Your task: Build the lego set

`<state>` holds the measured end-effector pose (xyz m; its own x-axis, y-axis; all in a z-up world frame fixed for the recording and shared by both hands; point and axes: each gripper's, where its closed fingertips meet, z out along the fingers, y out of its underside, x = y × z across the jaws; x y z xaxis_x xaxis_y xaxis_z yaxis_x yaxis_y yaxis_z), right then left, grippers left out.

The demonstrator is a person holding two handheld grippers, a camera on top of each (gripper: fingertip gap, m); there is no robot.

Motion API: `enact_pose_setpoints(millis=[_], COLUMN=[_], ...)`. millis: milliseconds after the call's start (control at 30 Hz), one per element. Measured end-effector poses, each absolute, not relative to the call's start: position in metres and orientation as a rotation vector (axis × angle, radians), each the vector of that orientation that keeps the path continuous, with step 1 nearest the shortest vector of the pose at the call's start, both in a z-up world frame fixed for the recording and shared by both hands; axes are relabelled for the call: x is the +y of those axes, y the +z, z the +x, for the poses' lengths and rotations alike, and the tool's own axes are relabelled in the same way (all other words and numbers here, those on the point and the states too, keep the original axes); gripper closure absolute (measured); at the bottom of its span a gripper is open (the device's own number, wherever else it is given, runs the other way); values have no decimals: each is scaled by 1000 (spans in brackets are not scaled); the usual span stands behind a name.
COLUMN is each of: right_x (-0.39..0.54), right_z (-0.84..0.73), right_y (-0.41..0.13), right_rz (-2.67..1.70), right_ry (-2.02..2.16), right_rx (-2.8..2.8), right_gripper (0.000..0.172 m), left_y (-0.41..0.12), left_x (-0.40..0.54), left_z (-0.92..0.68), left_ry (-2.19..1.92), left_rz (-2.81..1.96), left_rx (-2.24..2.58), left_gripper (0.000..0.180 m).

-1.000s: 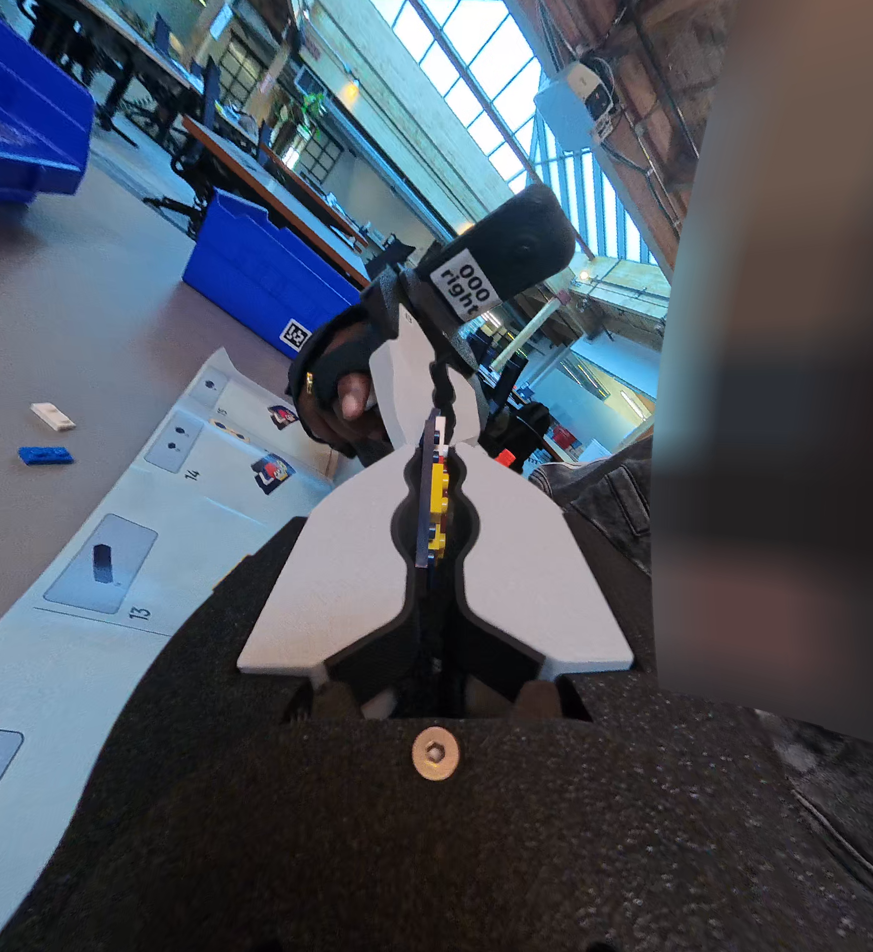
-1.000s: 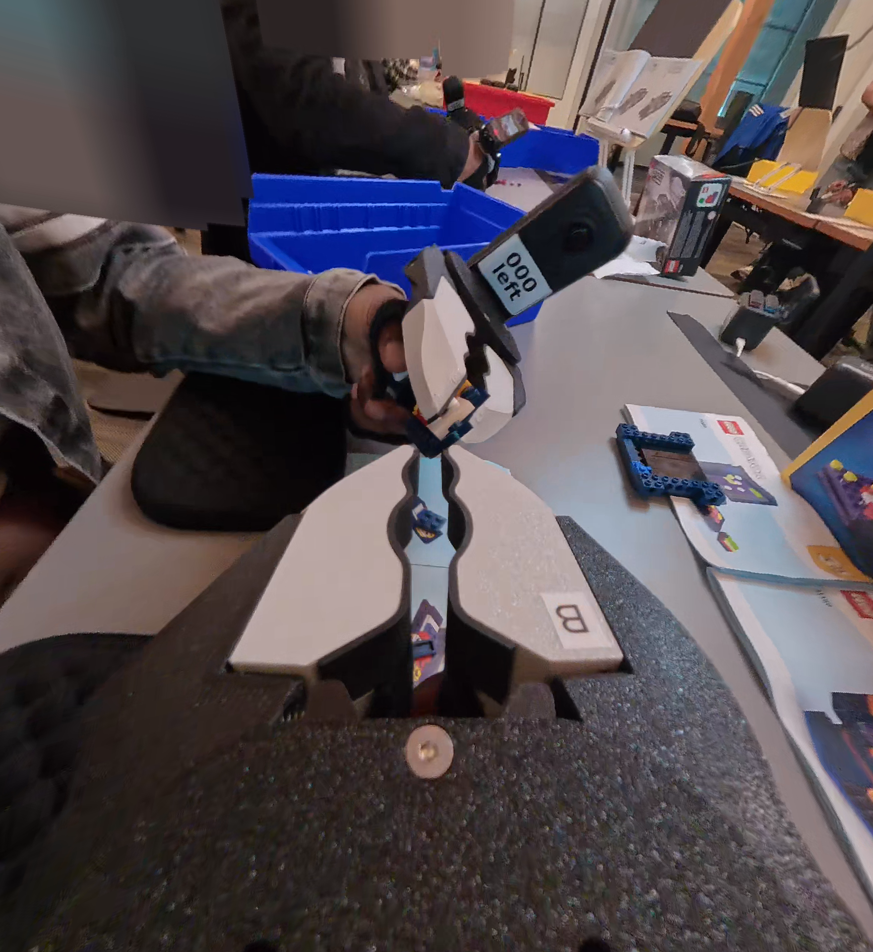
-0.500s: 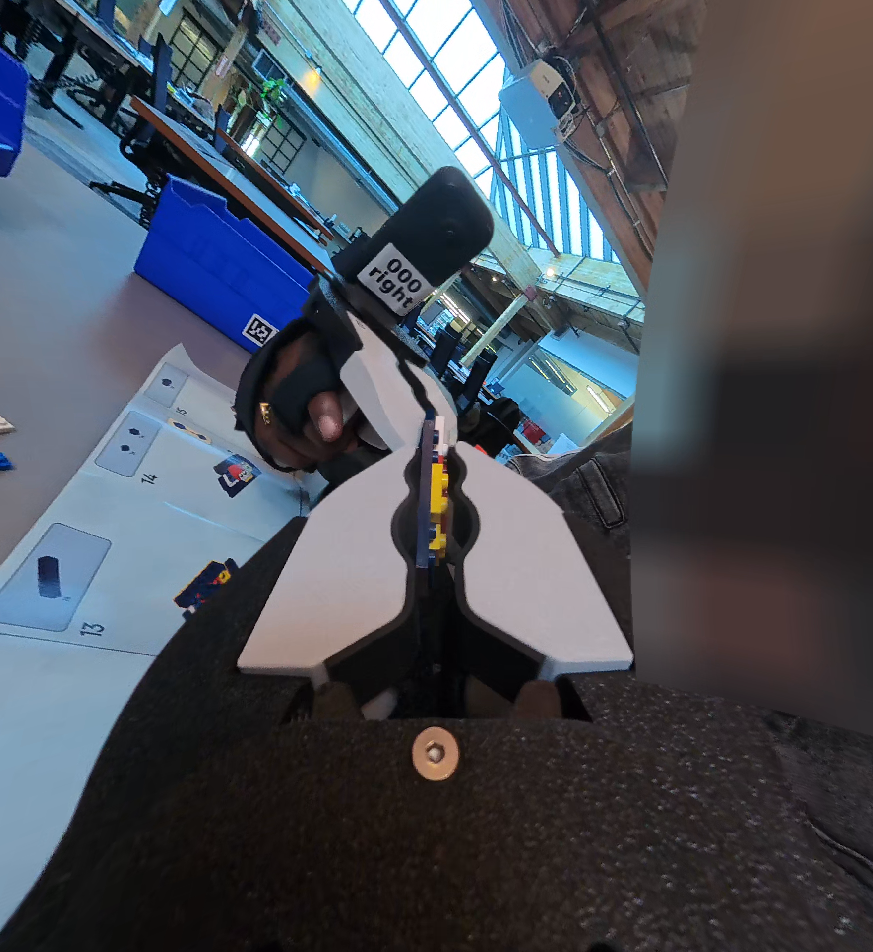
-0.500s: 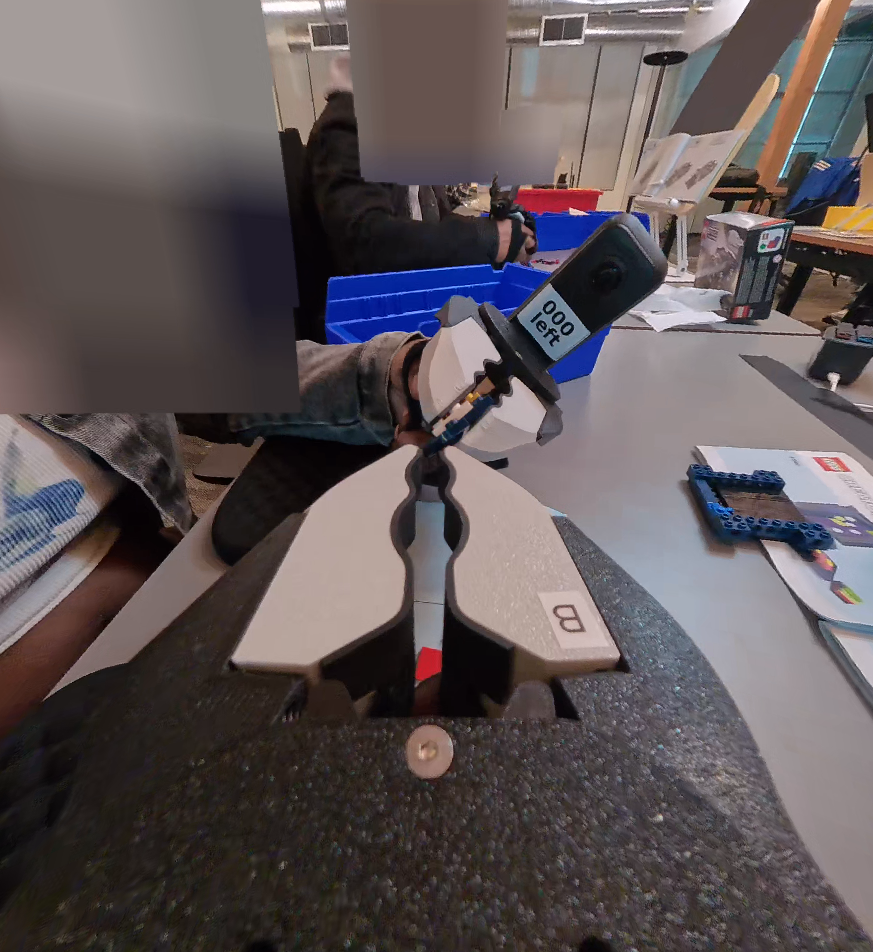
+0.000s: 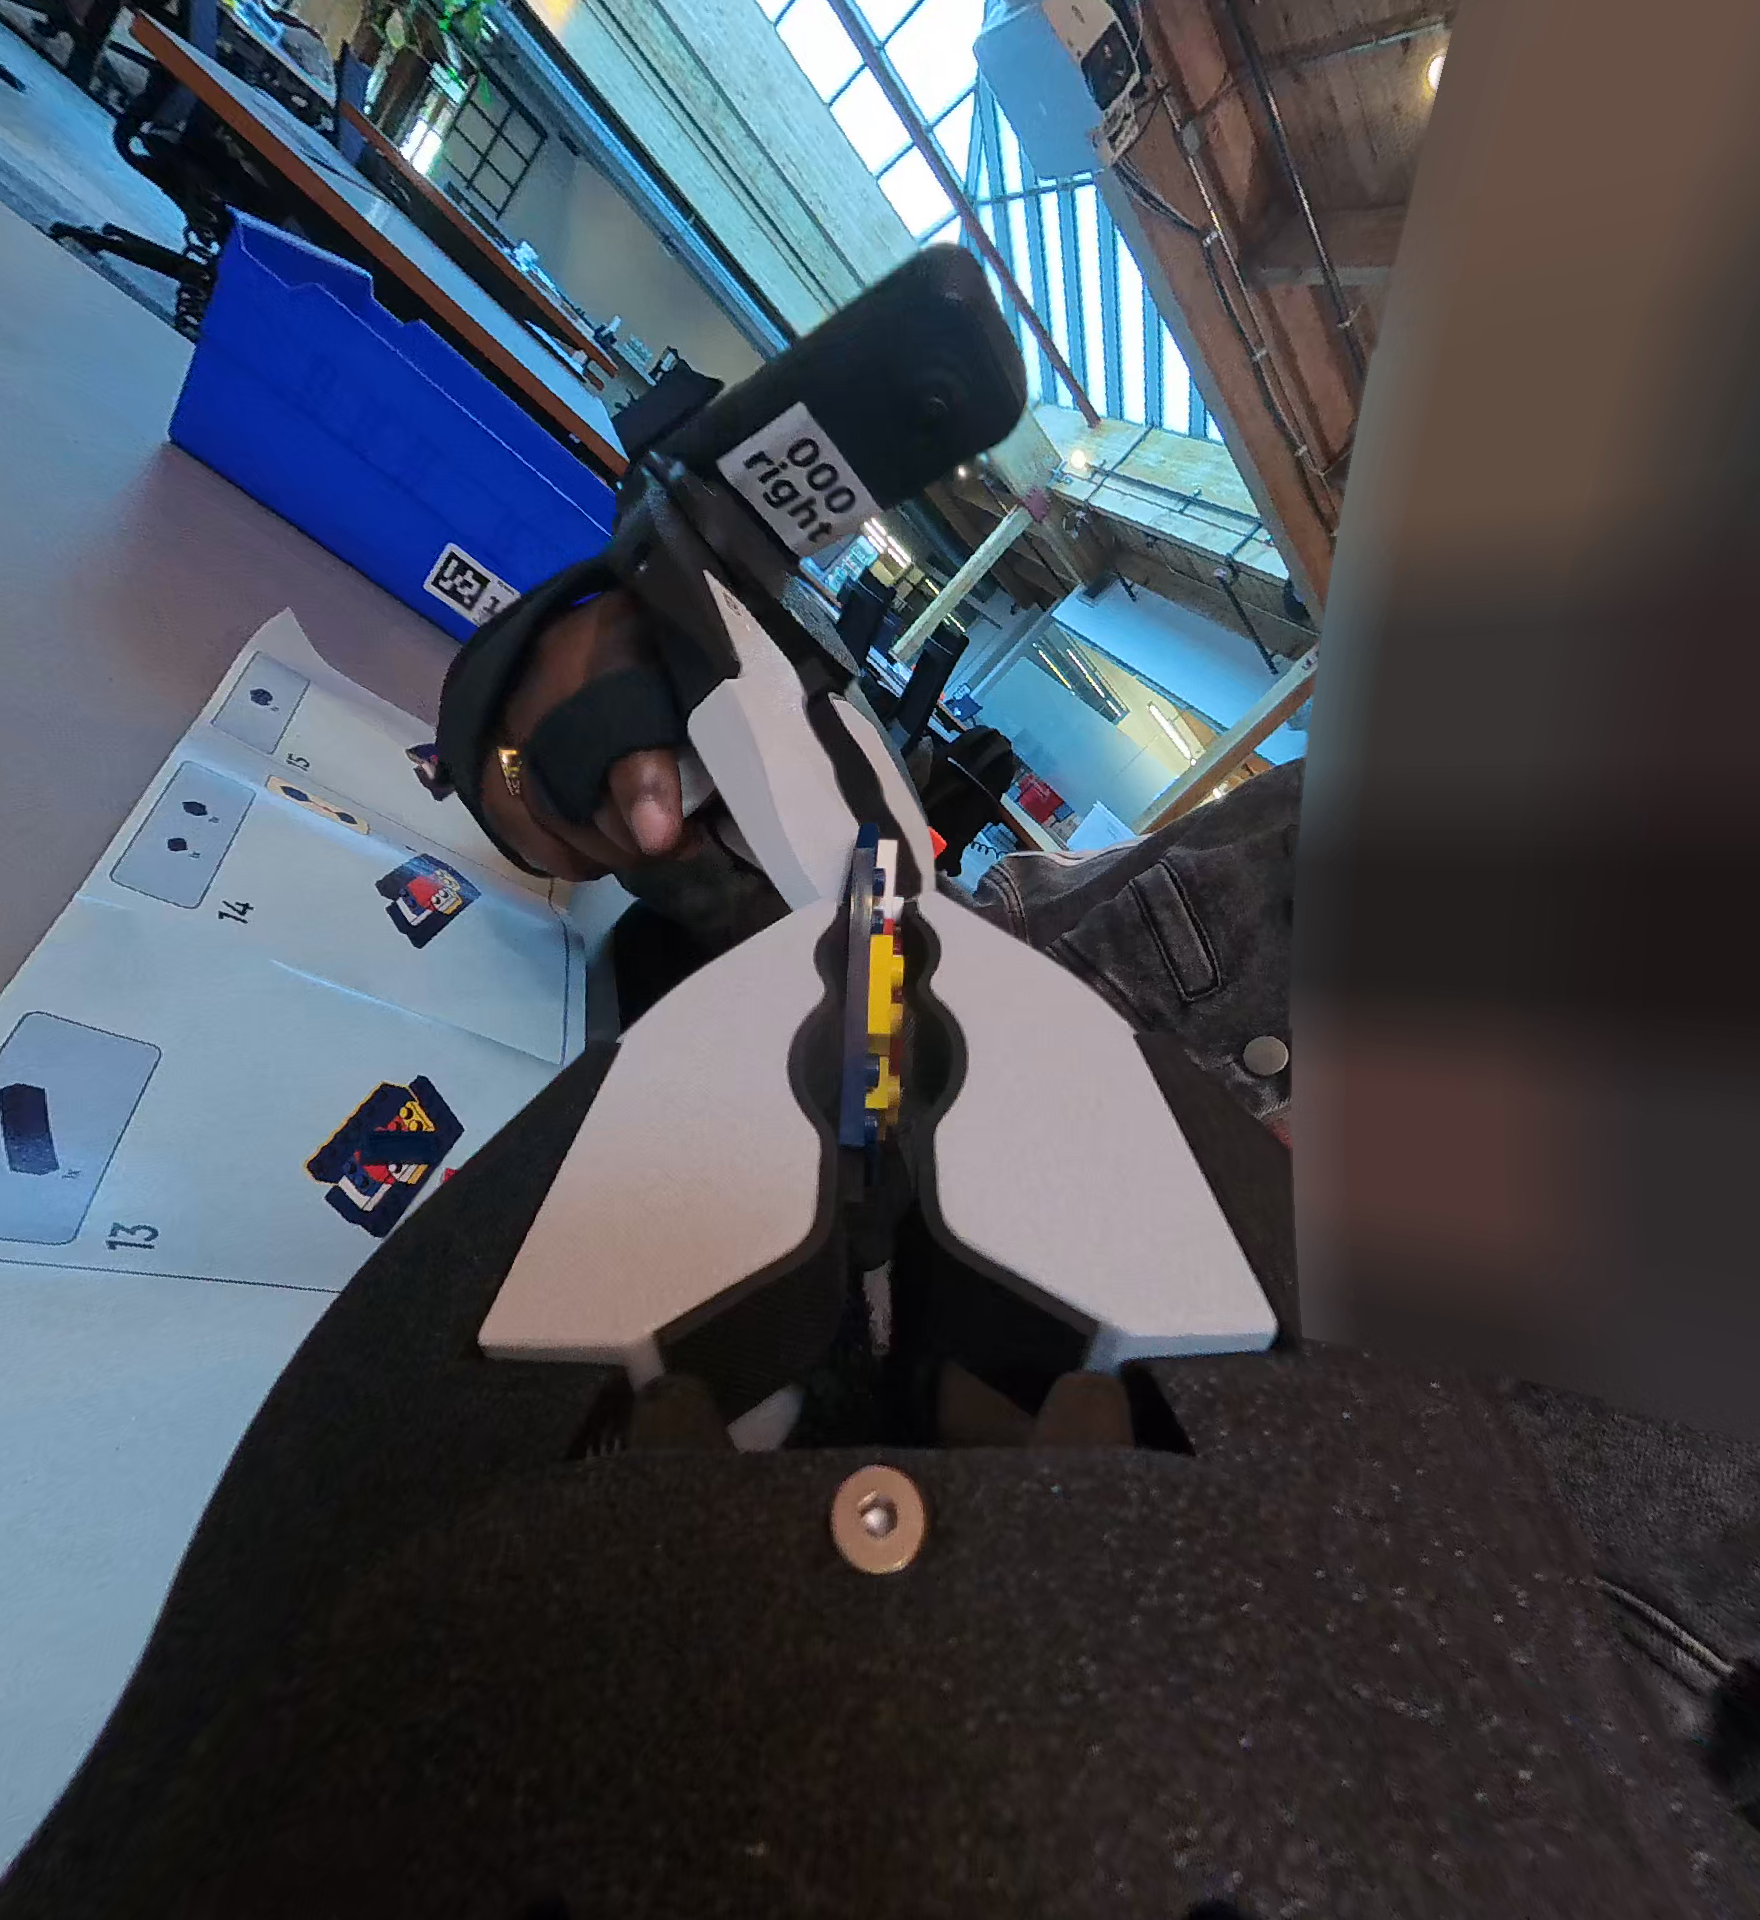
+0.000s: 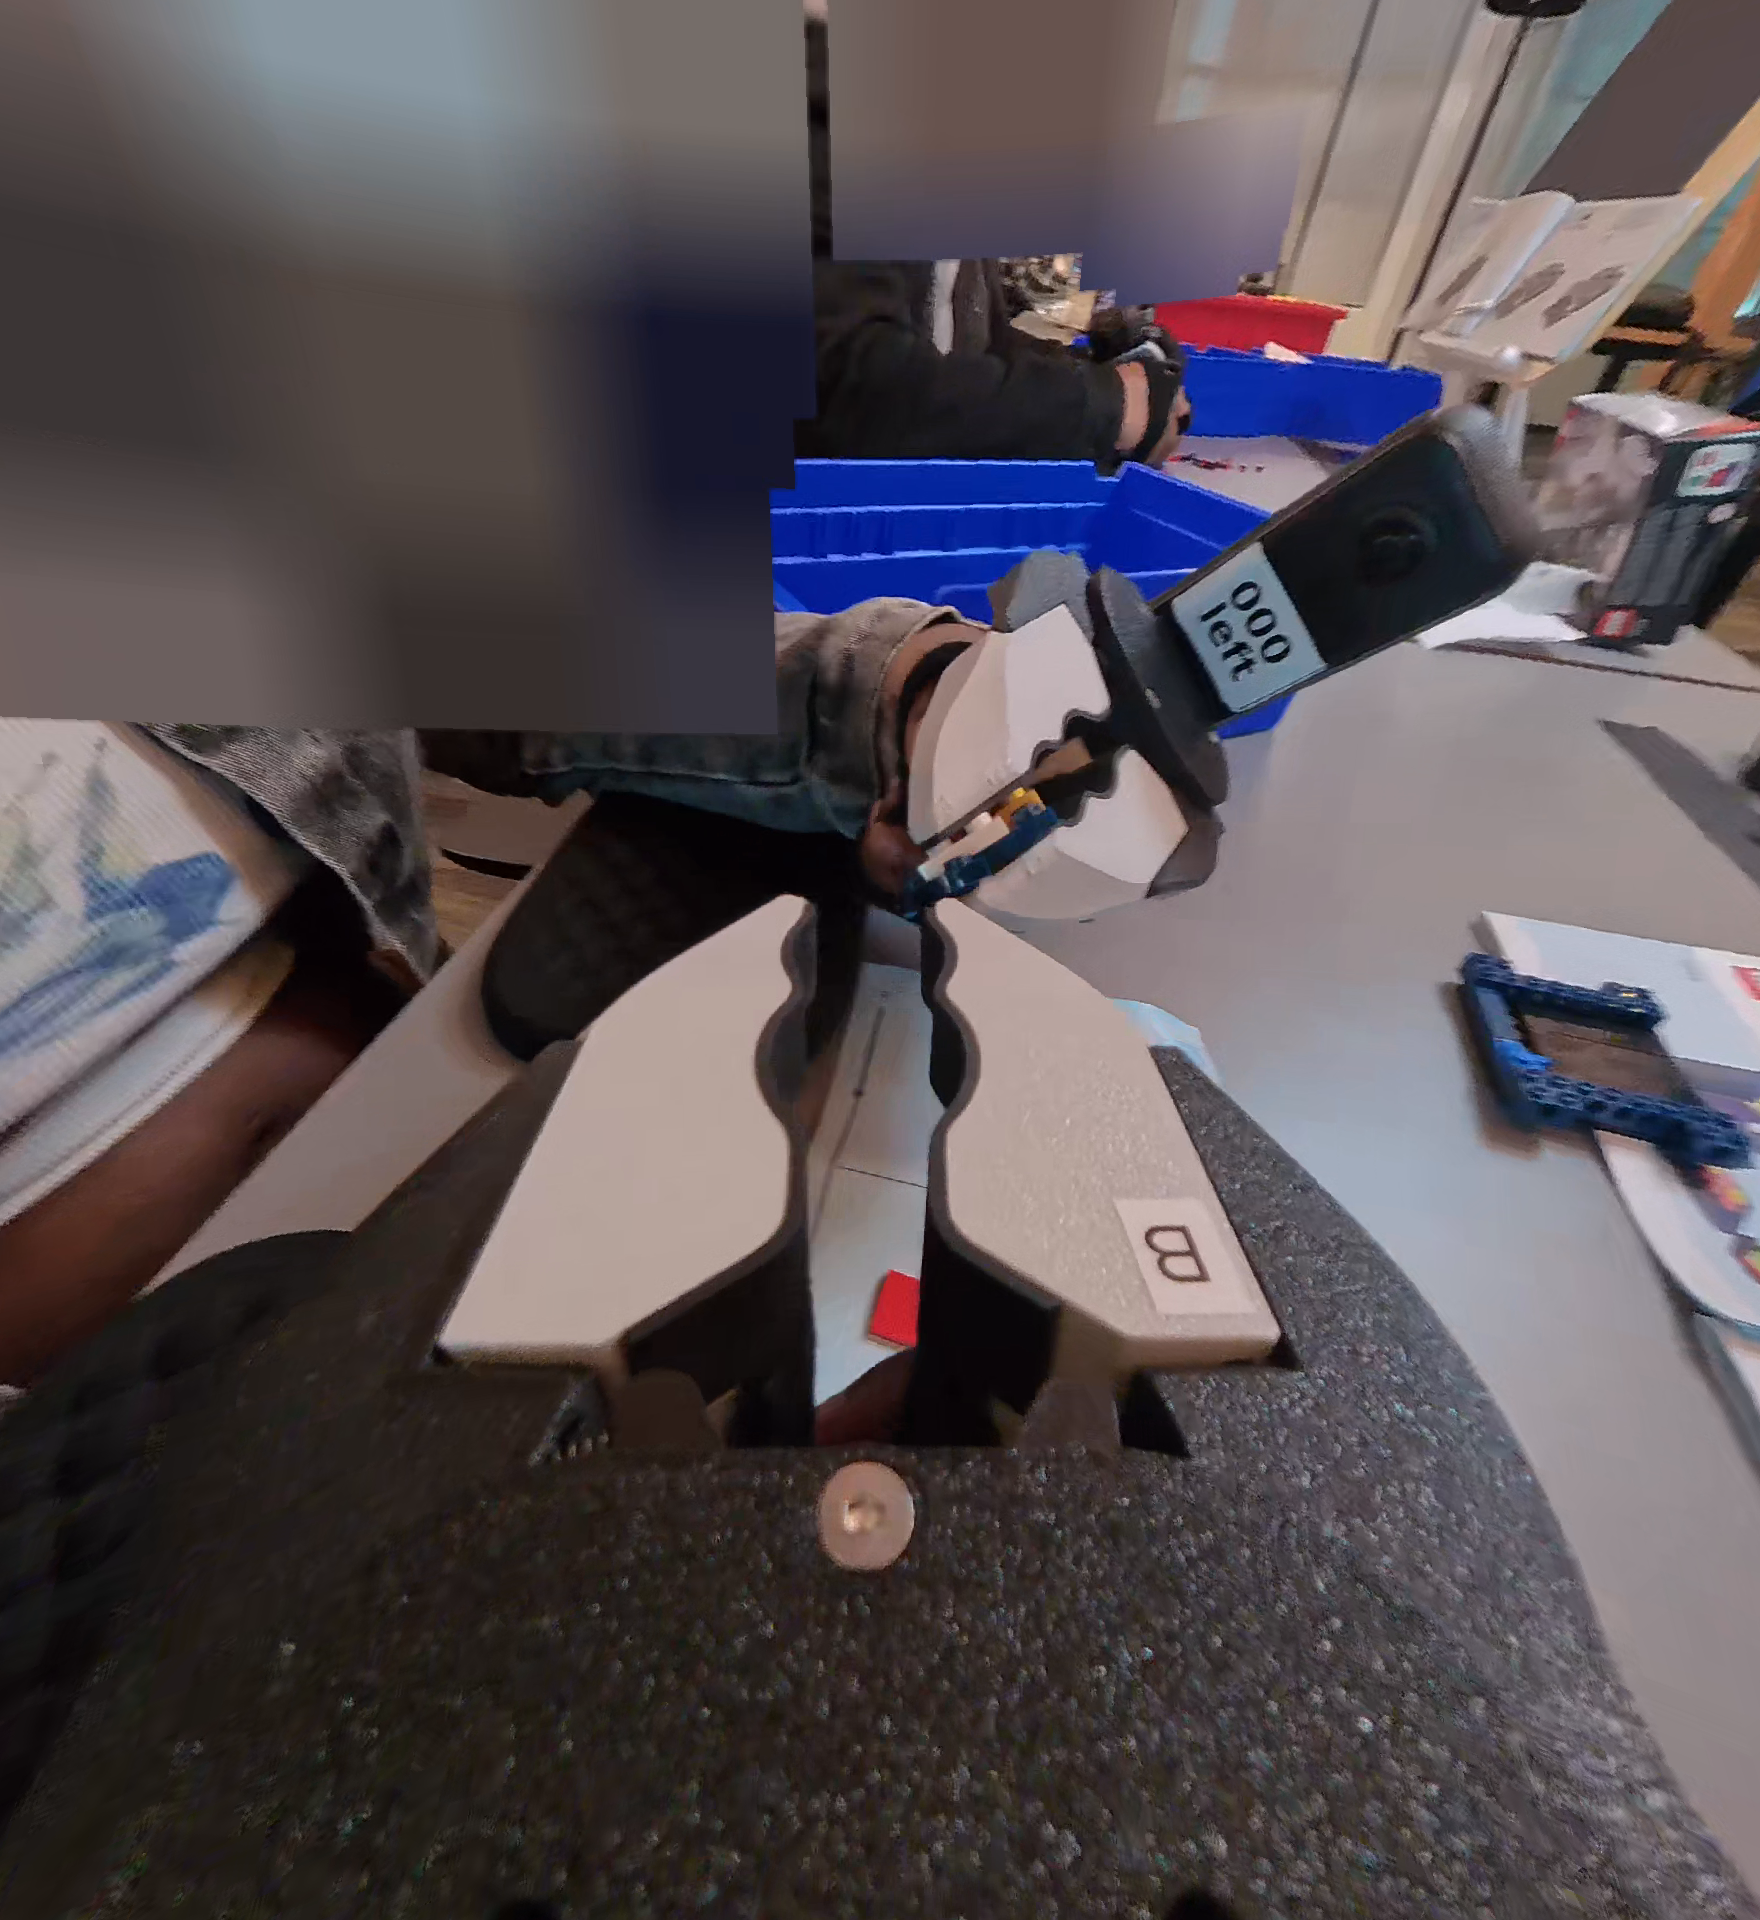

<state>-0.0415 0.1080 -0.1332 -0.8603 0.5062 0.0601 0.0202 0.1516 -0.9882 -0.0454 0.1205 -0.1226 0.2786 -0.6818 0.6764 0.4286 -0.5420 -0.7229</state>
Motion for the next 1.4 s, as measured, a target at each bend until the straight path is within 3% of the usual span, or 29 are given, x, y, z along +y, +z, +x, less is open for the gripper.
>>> enact_pose_setpoints(millis=[200,333,467,1400], right_x=[107,114,118,117], right_z=[-44,-54,-60,-55], right_y=[-135,-141,-146,-157], right_rz=[-671,-791,-828,-970], right_ry=[1943,1951,1851,1916], right_rx=[-2077,-2050,-2047,-2156], right_gripper=[149,159,159,165], left_y=[-127,-133,-138,-146], left_x=[120,125,129,128], left_z=[-47,-50,-55,-49], left_ry=[-1229,-1073,-963,-1248], left_rz=[-1688,-1750,-1793,-1789], left_rx=[343,364,361,239], left_gripper=[173,173,173,173])
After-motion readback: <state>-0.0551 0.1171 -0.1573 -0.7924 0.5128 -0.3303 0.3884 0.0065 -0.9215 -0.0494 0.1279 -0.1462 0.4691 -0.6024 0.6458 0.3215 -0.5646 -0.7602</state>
